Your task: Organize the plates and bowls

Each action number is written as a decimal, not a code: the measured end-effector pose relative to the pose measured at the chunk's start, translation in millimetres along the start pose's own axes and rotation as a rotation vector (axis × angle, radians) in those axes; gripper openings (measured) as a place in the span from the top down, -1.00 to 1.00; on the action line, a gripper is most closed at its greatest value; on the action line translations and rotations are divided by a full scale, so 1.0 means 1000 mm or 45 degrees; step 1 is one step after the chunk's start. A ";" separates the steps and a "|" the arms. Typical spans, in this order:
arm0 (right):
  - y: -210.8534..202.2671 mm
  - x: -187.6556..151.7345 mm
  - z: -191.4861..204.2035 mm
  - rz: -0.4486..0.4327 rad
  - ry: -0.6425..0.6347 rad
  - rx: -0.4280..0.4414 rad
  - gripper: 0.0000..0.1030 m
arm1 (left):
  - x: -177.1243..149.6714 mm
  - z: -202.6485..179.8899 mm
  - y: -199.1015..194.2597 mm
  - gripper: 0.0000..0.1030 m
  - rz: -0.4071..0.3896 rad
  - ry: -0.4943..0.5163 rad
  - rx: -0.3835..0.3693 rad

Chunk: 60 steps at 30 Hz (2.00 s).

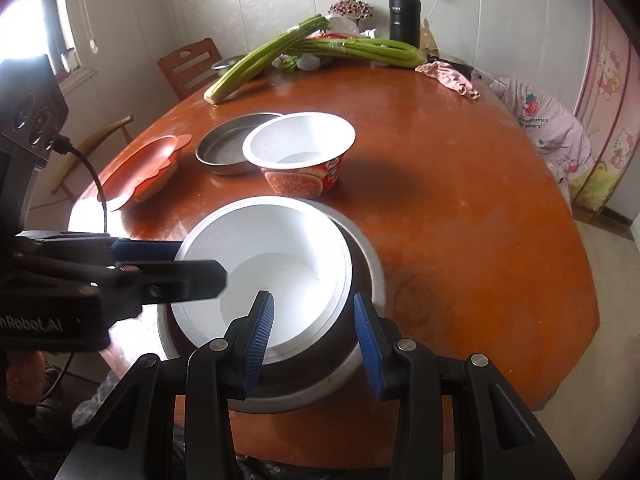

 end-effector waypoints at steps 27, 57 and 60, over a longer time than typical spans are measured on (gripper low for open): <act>-0.014 0.013 -0.003 -0.075 0.048 0.034 0.12 | 0.013 0.020 -0.039 0.05 -0.154 -0.065 0.027; 0.067 0.105 -0.033 0.046 0.021 0.060 0.11 | 0.118 0.059 0.040 0.05 -0.063 -0.160 0.041; 0.075 0.106 -0.032 0.067 0.022 0.076 0.11 | 0.120 0.059 0.048 0.05 -0.041 -0.165 0.034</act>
Point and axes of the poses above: each gripper's, at about its wrist camera, not at the fingertips, and y roughly the way its jaws point, z to its left, x to its top, the point moved 9 cm from there along y, roughly the way its jaws point, and after that the axes turned 6 degrees about x, right-handed, at the moved point
